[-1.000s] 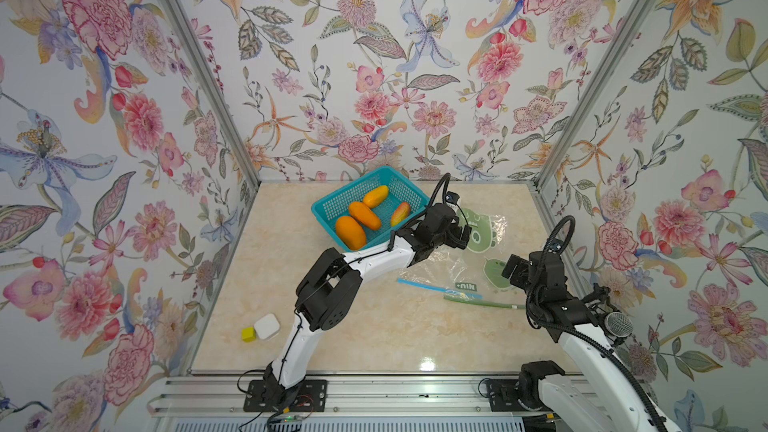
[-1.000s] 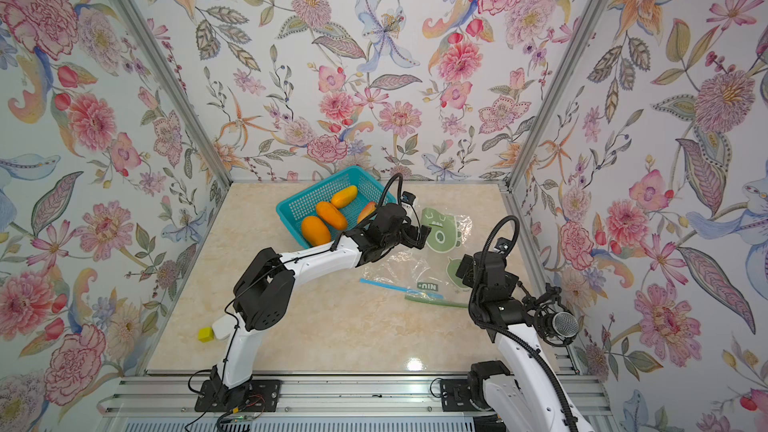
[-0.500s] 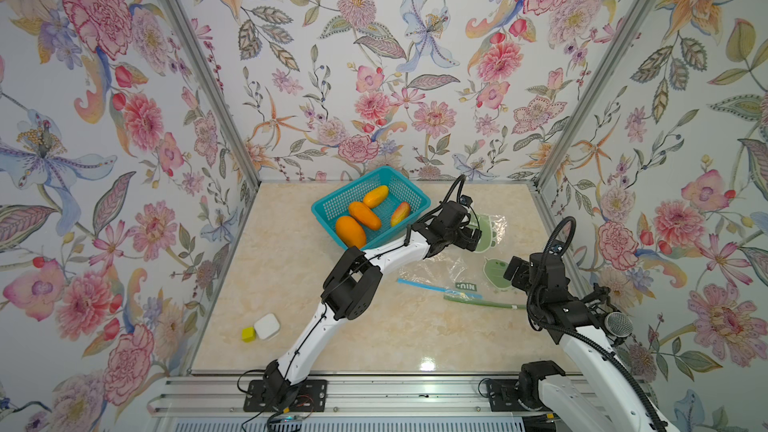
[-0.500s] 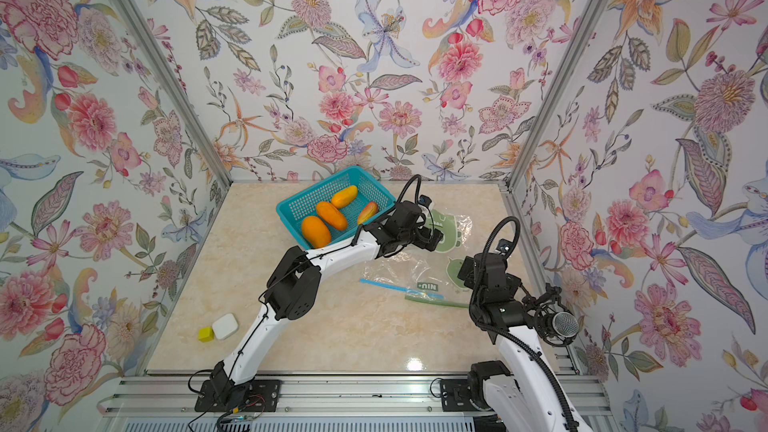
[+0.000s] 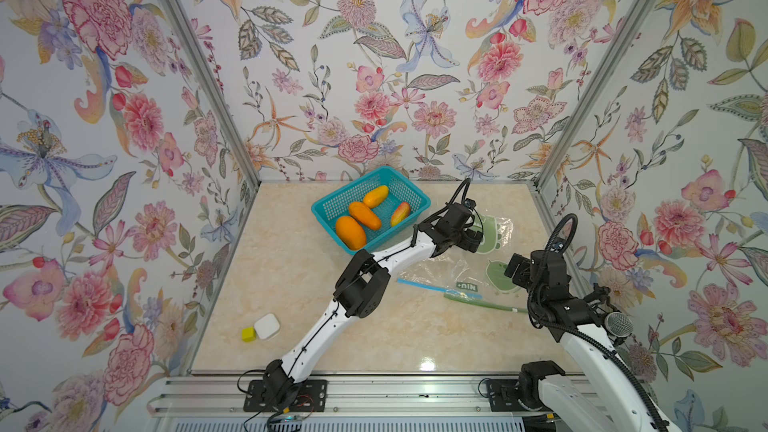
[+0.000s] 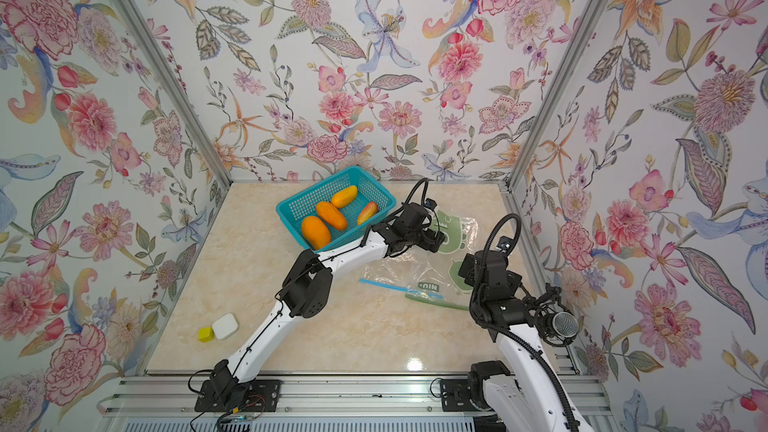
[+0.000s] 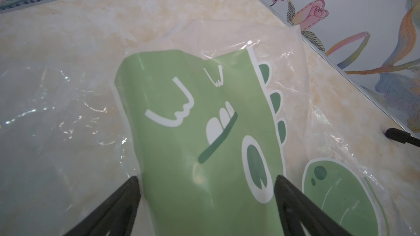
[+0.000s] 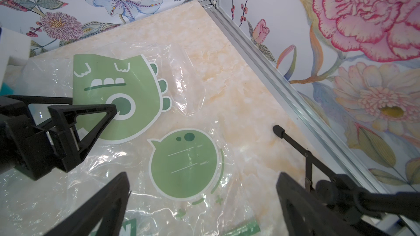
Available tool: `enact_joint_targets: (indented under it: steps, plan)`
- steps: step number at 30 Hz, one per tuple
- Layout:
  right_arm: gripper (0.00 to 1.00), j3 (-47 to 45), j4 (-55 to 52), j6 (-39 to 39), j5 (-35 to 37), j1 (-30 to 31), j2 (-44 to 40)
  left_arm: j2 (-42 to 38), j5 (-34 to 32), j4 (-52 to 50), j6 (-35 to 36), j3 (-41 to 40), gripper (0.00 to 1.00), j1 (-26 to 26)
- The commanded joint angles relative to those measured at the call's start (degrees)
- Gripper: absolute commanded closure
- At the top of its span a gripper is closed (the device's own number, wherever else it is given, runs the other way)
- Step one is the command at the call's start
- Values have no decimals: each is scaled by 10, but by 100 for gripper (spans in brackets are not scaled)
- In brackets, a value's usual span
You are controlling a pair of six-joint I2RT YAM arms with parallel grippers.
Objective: Place the mango in a zip-top bag and seal the zipper
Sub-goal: Pick up the zipper food storage bag.
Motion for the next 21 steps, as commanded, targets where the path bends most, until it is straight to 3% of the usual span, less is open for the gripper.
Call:
enact_joint_targets:
  steps: [1, 6, 9, 11, 15, 21]
  plan:
    - [0, 15, -8, 7, 9, -1, 4, 12, 10, -26, -14, 14, 2, -1]
    - [0, 11, -8, 11, 8, 0, 1, -27, 3, -23, -12, -33, 1, -1]
    - [0, 9, -8, 15, 11, 0, 3, -36, 24, -14, -18, -53, 14, -3]
    - [0, 10, -7, 18, 10, 0, 6, -31, 26, -14, -21, -56, 26, -3]
    - [0, 18, -4, 13, 2, 0, 15, -35, 23, -23, -18, -49, 71, -3]
    - [0, 27, 0, -5, -40, 1, 21, -98, -21, -52, 4, -39, 95, -1]
